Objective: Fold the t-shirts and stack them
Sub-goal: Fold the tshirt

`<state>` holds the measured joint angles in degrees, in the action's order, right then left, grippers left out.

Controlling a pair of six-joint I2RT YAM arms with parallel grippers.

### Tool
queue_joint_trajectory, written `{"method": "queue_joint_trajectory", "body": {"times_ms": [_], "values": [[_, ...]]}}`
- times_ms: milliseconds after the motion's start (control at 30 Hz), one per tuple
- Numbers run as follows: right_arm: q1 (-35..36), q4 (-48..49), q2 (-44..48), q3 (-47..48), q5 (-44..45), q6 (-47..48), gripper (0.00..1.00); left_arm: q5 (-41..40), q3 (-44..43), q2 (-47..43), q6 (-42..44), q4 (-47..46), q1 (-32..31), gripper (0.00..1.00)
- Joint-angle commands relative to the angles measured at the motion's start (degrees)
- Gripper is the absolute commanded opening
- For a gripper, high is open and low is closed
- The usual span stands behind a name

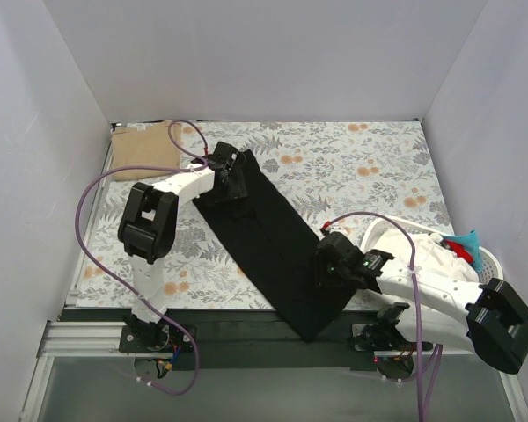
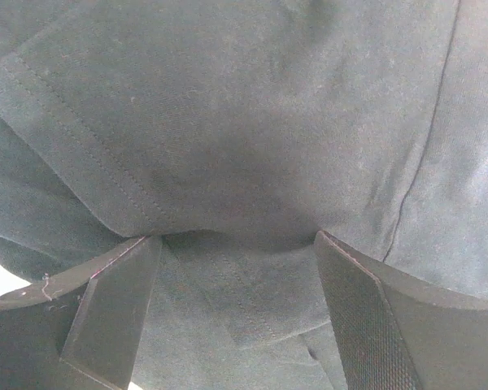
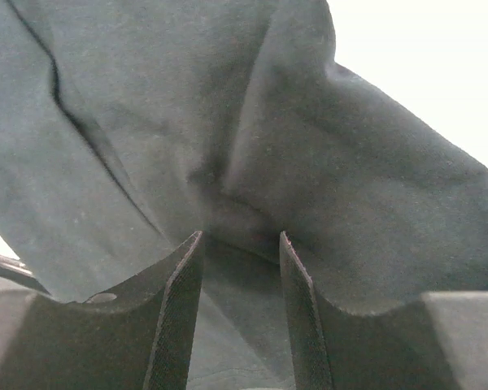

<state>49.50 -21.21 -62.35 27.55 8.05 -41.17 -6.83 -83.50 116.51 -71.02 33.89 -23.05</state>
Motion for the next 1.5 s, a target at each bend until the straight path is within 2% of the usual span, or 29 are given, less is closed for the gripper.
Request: {"method": "queue_joint_trajectory", "body": {"times_ms": [0,167,400,633,867,1133,1467], "values": [[1.7,2.1,-0.1,-1.4,-1.9,-2.6,0.49,0.6,-0.8,3.9,-0.1,-1.3,1.7,0.75],[3.3,2.6,-1.0,-1.6,-2.6,-4.1,0.49,2.7,-6.9,9.4,2.6,-1.4,1.7,0.74],[5.4,4.1,-3.3,0.0,-3.1,-5.2,0.49,3.1,-21.2,18.8,9.1,0.4,1.7,0.74],[5.9,4.6,-8.7,5.2,-3.2,-4.3,0.49,4.3,-34.1,27.4,13.5,1.4,2.0,0.74],[6.1,5.3,-13.6,10.4,-3.3,-3.5,0.49,8.6,-42.1,32.6,16.4,-1.0,2.5,0.74],[6.1,9.5,-19.0,11.6,-7.6,-3.5,0.49,14.3,-44.2,33.9,20.0,-4.7,2.5,0.75],[6.8,10.6,-19.7,11.9,-7.6,-3.7,0.49,16.8,-40.1,32.1,21.6,-7.1,2.6,0.75]]}}
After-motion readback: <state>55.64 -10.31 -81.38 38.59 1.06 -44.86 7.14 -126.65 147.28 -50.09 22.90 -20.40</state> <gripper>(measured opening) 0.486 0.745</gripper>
